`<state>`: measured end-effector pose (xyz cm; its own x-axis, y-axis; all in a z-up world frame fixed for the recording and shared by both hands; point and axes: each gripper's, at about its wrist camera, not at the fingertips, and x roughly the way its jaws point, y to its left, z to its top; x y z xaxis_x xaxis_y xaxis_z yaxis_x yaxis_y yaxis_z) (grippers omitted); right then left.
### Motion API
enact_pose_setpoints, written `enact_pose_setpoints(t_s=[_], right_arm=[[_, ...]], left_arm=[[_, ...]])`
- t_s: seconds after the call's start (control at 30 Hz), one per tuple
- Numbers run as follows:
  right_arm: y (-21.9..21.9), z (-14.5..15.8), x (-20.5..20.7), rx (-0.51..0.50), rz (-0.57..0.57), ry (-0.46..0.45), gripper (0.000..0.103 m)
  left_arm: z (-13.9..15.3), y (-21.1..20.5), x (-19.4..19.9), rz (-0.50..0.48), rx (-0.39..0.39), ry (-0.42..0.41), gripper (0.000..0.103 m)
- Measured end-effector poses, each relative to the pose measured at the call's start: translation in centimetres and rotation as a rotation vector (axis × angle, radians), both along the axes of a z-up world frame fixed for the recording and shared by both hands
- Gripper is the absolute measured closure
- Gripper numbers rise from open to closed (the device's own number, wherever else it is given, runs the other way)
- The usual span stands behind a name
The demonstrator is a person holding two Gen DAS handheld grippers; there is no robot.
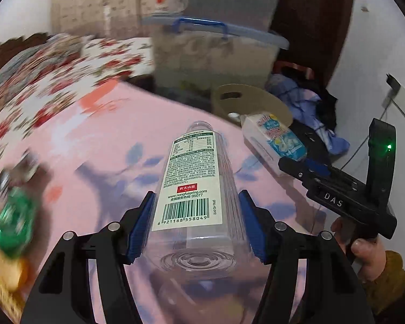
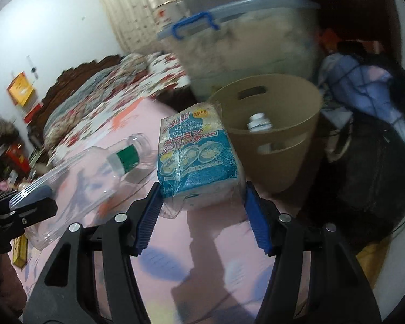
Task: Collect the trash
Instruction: 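Carry the bottle and sponge pack to the wastebasket and release both, then grasp the yellow-brown box with the left tool while the right tool grasps the orange peel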
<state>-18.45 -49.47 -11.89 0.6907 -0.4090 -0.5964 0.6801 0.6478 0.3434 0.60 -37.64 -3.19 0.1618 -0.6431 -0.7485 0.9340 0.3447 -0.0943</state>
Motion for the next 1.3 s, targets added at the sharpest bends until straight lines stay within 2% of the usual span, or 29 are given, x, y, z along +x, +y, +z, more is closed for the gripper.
enact_pose_setpoints(t_s=[0.2, 0.37, 0.47, 0.5, 0.53, 0.57, 0.7, 0.9, 1.1, 1.3], right_arm=[[-6.3, 0.3, -1.4, 0.039, -0.091, -0.017, 0.041], [-10.6, 0.7, -0.4, 0.061, -0.116, 0.008, 0.039], [-12.2, 0.6, 0.6, 0.087, -0.118, 0.025, 0.027], [-12.4, 0.6, 0.7, 0.087, -0.127, 0.019, 0.021], [-12.4, 0.7, 0.6, 0.079, -0.140, 0.008, 0.020], [-12.4, 0.9, 0.5, 0.070, -0.140, -0.001, 0.020], [-11.0, 1.0, 0.1, 0.031, -0.152, -0.019, 0.020], [-8.1, 0.7, -1.2, 0.037, -0.177, -0.057, 0.020], [-4.4, 0.1, -0.7, 0.072, -0.138, -0.067, 0.020], [-0.2, 1.4, 1.7, 0.057, -0.029, -0.079, 0.020]], left_arm=[[0.1, -7.8, -0.4, -0.091, -0.012, -0.015, 0.044], [-0.1, -15.2, -0.7, -0.169, 0.029, -0.026, 0.044], [-0.4, -18.8, -0.5, -0.159, 0.062, -0.049, 0.041], [-0.5, -19.5, -0.3, -0.142, 0.069, -0.063, 0.033], [-0.3, -20.1, -0.1, -0.114, 0.069, -0.082, 0.025], [0.0, -20.2, 0.2, -0.095, 0.053, -0.087, 0.024], [1.1, -18.6, 0.5, -0.090, 0.010, -0.070, 0.024], [1.2, -12.7, 0.2, -0.052, 0.003, -0.082, 0.024], [-0.5, -3.5, 1.1, 0.046, 0.041, -0.038, 0.024], [-1.0, 5.6, 2.0, 0.161, 0.065, -0.013, 0.024]])
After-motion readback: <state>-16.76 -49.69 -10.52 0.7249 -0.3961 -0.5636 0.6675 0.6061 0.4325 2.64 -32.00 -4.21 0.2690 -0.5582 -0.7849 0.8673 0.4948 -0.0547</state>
